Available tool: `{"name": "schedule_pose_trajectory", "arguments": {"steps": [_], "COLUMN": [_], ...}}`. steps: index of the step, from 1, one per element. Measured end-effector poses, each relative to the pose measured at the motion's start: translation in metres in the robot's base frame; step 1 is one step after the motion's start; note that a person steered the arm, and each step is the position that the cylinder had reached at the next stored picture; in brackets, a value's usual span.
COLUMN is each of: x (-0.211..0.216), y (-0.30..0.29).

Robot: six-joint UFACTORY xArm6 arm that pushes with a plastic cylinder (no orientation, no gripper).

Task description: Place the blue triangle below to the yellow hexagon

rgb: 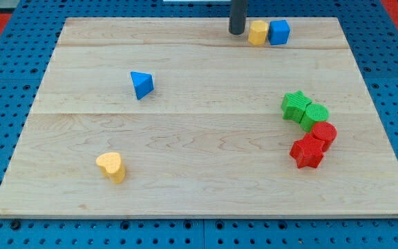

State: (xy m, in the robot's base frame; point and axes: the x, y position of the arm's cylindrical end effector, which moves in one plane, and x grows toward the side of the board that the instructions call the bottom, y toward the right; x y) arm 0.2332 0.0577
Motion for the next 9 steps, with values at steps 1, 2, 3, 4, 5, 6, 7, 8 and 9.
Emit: {"name": "schedule_pose_trajectory", "arguments": {"steps": [1,2,3,4,5,6,7,8,9], "x": [0.092,0.178,0.187,0.195,0.173,0.136,0.116,0.102,0.090], "y": [-0.011,-0.031,-0.108,-0.128,-0.152,-0.183,-0.213,-0.201,-0.175]}}
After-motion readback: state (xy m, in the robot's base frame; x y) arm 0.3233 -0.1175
